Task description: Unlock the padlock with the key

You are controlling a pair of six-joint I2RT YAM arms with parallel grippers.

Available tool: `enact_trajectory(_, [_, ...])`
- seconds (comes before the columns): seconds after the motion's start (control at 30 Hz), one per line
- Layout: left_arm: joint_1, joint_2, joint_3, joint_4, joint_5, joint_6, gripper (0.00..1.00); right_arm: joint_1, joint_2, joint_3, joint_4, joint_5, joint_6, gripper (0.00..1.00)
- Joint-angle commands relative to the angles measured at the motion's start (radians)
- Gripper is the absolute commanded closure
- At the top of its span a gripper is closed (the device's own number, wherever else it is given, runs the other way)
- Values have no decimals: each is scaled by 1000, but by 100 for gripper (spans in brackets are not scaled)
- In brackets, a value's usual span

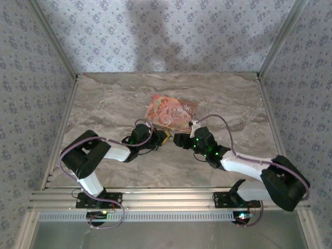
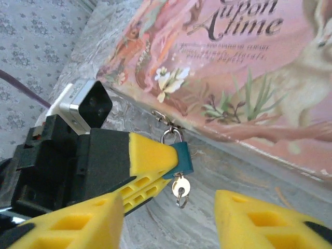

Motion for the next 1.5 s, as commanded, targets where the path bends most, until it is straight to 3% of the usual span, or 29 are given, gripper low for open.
enact_trajectory(0.0, [-4, -25, 11, -80, -13, -15, 91, -8, -76, 27, -109, 46, -191, 40])
enact_trajectory(0.33, [-5, -94, 18, -176, -12, -24, 95, 8, -245, 62, -151, -15, -716, 0])
enact_trajectory(0.43, [-10, -125, 22, -208, -24, -17, 95, 64, -251, 56, -168, -10, -946, 0])
enact_trajectory(0.6, [-16, -153, 35, -240, -27, -8, 95, 176, -219, 3, -116, 119, -1292, 0])
enact_trajectory(0.8, [-23, -171, 48, -261, -31, -12, 96, 240, -127, -34, -31, 189, -1361, 0])
enact_trajectory(1.0, [-28, -172, 59, -274, -31, -20, 97, 271, -1, -43, 97, 210, -1317, 0])
enact_trajectory(1.4, [-34, -180, 65, -292, -35, -23, 98, 240, 168, -44, 236, 213, -1187, 22])
enact_trajectory(1.47, [-35, -180, 65, -291, -34, -23, 98, 230, 183, -43, 250, 223, -1171, 30])
